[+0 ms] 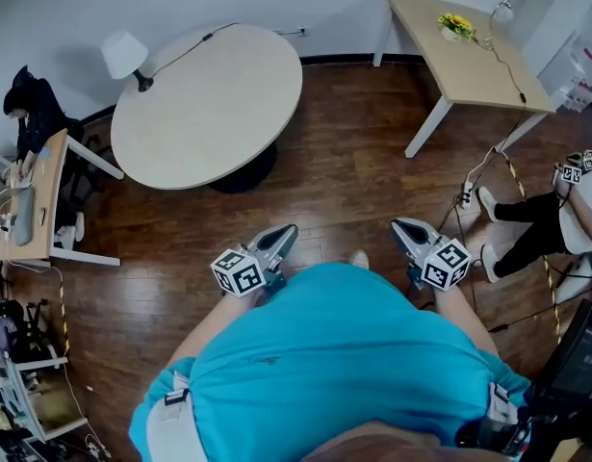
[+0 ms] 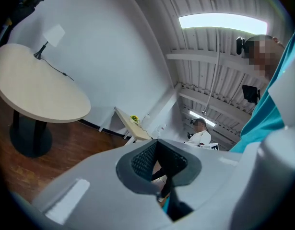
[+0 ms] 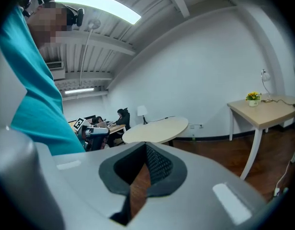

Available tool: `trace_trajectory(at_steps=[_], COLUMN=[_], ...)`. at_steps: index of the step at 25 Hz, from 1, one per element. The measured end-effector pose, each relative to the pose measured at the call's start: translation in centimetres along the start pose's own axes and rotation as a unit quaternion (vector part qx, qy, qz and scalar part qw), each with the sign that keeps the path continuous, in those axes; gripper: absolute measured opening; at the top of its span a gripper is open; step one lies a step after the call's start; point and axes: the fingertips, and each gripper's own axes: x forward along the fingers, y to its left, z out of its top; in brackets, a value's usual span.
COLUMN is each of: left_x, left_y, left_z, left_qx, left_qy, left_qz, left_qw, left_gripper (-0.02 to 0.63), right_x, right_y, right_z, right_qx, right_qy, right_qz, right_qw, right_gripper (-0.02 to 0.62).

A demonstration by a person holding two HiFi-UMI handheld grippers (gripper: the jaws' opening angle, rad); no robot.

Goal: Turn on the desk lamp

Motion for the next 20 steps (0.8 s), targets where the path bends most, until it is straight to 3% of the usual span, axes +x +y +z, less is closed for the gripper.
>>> trace_trajectory(at_steps=[5,8,11,14,20], left_x=[10.6,14.9,19.5,23.7,26.8], left_y=[2.7,3.5,4.4,6.5,13.7], left_z=[0.5,2.1,2.9,3.2,6.5], left_qx=[0.036,0.027,0.037,0.034,0.018], left_qy=[-0.018,-0.046,-0.047,-0.042,-0.044], left_qz=[0.039,0.064,0.066,0.072,0.075], left_qw=[0.9984,0.9965,0.9960,0.9959,0.9961], left_gripper=[0.001,0.002,0.002,0.002,0.002], right_x=[0.3,1.7,2.9,4.3,10.7], right_y=[-11.9,-16.3,-20.4,-26.1,-31.0], right_z=[0.7,2.5,5.2,6.2,6.2], right_qx=[-0.012,-0.024,-0.054,-0.047,-0.036], right_qy=[-0.012,-0.008,-0.009,-0.011,0.005], right_qz=[0.041,0.074,0.105,0.104,0.096], right_qw=[0.999,0.997,0.993,0.993,0.995], right_gripper=[0.002,0.002,0.002,0.002,0.002])
